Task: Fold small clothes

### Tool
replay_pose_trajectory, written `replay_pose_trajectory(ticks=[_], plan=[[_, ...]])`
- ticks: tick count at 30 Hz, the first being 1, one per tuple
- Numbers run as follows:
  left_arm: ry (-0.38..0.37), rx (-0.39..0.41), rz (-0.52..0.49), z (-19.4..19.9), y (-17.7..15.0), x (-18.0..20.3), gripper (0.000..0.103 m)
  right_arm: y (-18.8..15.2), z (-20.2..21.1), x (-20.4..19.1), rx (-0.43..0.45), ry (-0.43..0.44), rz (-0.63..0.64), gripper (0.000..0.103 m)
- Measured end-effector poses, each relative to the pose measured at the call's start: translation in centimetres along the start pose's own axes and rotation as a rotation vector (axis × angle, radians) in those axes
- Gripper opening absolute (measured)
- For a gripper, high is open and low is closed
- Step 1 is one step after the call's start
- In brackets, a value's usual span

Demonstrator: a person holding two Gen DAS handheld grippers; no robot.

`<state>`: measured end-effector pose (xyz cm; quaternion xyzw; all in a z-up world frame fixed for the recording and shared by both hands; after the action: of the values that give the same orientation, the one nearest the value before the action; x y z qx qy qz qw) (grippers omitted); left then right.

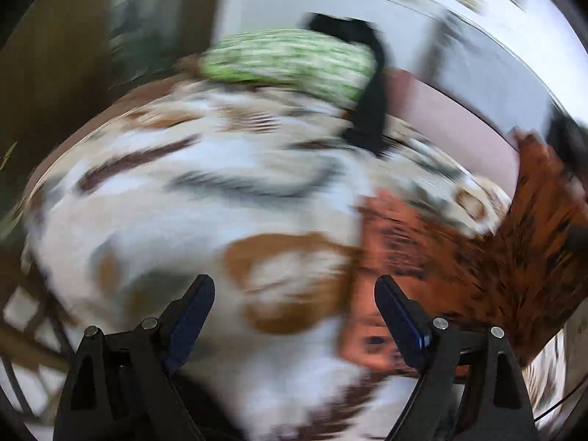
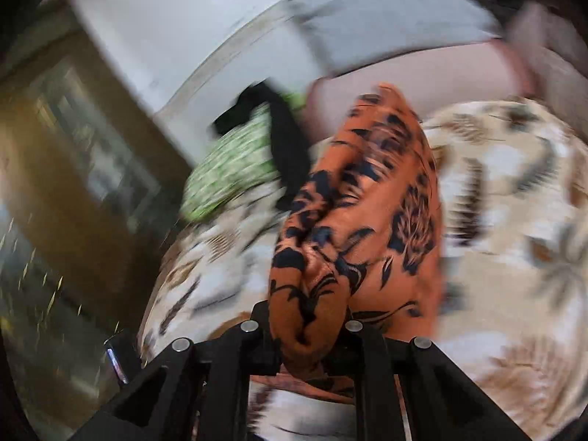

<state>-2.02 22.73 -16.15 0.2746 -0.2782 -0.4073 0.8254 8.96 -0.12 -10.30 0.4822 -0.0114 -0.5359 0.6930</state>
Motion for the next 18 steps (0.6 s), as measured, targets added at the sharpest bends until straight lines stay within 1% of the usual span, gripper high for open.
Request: replay_pose_trajectory(ticks=[1, 2, 3, 4, 5, 6, 7, 8, 9, 11, 13, 14, 17, 18], plan=[[0.021, -0.010, 0.041, -0.2, -0.3, -2.0, 0.089, -1.3, -2.8, -1.1, -0.064, 0.008, 0.020, 0.019], [0.034, -0.026, 0.071, -0.5, -0.7, -3.2, 0.089, -2.8, -6.0, -1.9, -0.128, 0.018, 0.037, 0.026], [0.035, -0.051, 0.102, -0.9, -1.2, -4.4, 0.089, -5.0, -10.0, -2.6, -0.204, 0.050, 0.072, 0.044], [0.028, -0.068, 0.117, -0.9, -1.7, -5.0, 0.089, -6.7, -12.3, -2.7, -0.268, 0.059, 0.091, 0.060], [0.011, -0.078, 0.126, -0.9, -1.9, -5.1, 0.089, -9.6, -15.0, -1.8, -0.389, 0.005, 0.095, 0.076], [-0.013, -0.070, 0.121, -0.5, -1.9, -4.9, 0.089, -10.3, -15.2, -1.4, -0.392, -0.009, 0.090, 0.076], [-0.032, -0.058, 0.111, -0.3, -1.8, -4.5, 0.089, -10.0, -14.1, -1.6, -0.333, 0.033, 0.081, 0.076], [-0.055, -0.052, 0.095, -0.1, -1.8, -3.6, 0.089, -9.5, -12.8, -1.6, -0.304, 0.075, 0.051, 0.076], [-0.101, -0.059, 0.077, -0.1, -1.8, -2.1, 0.089, -8.9, -11.6, -1.1, -0.280, 0.080, 0.023, 0.076], [-0.206, -0.094, 0.047, -0.6, -2.2, 0.9, 0.089, -7.4, -8.9, 0.8, -0.206, 0.057, -0.017, 0.078], [-0.332, -0.135, 0.006, -0.6, -3.0, 5.0, 0.089, -6.3, -6.1, 3.4, -0.133, 0.006, -0.067, 0.080], [-0.372, -0.150, -0.005, -0.7, -3.3, 6.4, 0.089, -6.0, -5.2, 4.6, -0.117, -0.008, -0.091, 0.081], [-0.413, -0.175, -0.044, -1.7, -3.8, 9.8, 0.089, -5.4, -4.3, 5.9, -0.102, -0.008, -0.135, 0.081], [-0.408, -0.193, -0.039, -2.4, -3.9, 10.1, 0.089, -5.3, -4.1, 6.0, -0.104, -0.005, -0.137, 0.081]])
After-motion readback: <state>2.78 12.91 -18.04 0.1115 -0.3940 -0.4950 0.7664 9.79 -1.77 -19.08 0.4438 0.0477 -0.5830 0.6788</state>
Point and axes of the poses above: each gripper's, at about its wrist camera, not at the fingertips, and z roughly against the way its jaws point, x to its right, y to its top, the point moved 9 cm from there along -z, roughly the way its jaws point
